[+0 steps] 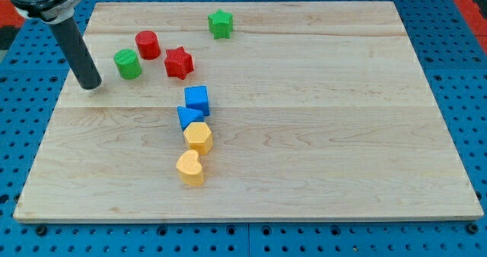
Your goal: Slightly push the green circle closer to the red circle
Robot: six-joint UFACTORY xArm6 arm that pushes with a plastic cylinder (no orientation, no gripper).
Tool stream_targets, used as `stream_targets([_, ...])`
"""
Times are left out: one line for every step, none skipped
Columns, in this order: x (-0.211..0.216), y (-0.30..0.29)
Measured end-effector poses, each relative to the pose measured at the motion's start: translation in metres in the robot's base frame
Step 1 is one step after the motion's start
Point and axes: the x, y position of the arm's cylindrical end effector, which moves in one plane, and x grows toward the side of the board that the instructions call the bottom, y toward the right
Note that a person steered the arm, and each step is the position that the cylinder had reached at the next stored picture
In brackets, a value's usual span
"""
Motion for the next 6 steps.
stream_targets([-0.022, 0.001])
stream_targets([-0.03, 0.042])
stream_targets([-0.03, 0.046])
stream_targets([0.008, 0.045])
stream_targets([0.031, 0.104])
stream_targets([-0.008, 0.169])
